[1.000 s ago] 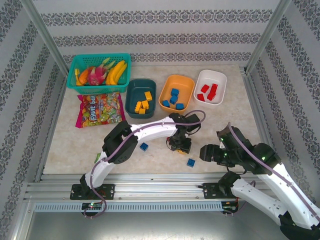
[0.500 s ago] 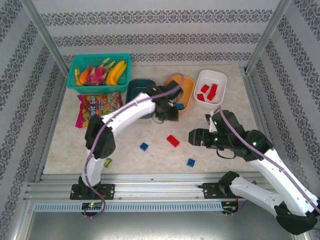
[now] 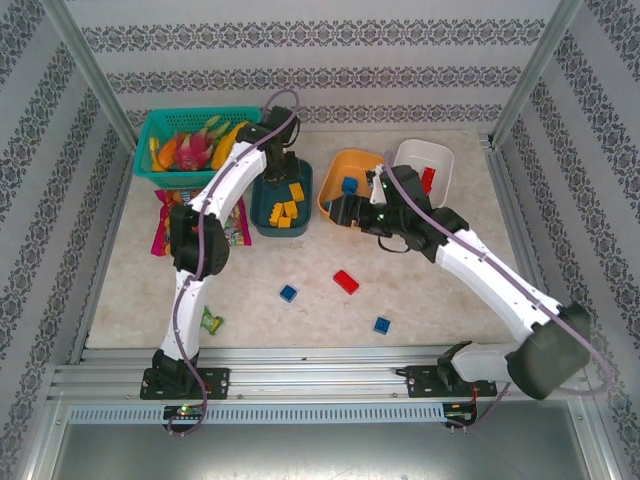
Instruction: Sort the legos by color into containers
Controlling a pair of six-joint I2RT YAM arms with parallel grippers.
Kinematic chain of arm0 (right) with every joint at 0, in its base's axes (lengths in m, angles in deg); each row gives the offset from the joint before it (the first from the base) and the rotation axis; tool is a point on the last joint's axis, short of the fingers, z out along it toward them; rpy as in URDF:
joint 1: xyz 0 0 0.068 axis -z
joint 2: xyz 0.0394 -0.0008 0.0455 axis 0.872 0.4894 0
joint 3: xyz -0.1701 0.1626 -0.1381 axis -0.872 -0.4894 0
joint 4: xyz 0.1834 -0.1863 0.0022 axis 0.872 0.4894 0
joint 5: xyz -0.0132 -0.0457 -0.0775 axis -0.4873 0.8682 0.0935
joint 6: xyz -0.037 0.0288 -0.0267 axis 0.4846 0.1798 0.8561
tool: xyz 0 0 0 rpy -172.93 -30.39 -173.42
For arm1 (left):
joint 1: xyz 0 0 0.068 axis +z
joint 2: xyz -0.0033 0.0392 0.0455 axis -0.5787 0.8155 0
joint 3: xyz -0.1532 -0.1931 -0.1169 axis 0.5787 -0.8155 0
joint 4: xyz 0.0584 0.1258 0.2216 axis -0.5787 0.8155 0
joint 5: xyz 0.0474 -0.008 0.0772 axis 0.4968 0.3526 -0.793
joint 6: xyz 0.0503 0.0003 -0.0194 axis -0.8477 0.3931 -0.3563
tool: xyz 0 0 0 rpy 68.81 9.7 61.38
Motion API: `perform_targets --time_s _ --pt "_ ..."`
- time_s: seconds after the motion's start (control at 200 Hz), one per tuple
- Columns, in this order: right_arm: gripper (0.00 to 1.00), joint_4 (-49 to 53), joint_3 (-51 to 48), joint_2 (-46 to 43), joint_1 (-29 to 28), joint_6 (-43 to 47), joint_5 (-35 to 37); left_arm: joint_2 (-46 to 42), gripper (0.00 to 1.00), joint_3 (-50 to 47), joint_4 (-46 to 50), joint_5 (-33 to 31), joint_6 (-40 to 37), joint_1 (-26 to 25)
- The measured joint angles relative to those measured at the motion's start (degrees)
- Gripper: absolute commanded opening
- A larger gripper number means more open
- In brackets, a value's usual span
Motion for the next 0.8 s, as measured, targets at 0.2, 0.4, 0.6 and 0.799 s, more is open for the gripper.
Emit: perform_targets --time_s 0.2,0.4,0.6,0.799 --pt "0.76 -4.96 5.73 6.84 1.49 -0.59 -0.57 6.38 0.29 0.31 -0.02 -0.85 -0.39 2.01" --pt "0.76 -5.09 6.21 7.37 1.51 -0.81 -0.66 8.5 0.42 0.31 -0.59 0.33 -0.7 3.06" --pt "0.75 1.01 6.16 7.34 2.25 -1.42 1.05 8.59 0.57 0.55 -0.66 2.16 -1.03 3.21" --pt "0.75 14.16 6.8 7.54 1.44 5.97 3.37 7.72 0.63 0.7 -0.63 4.07 -0.98 3.19"
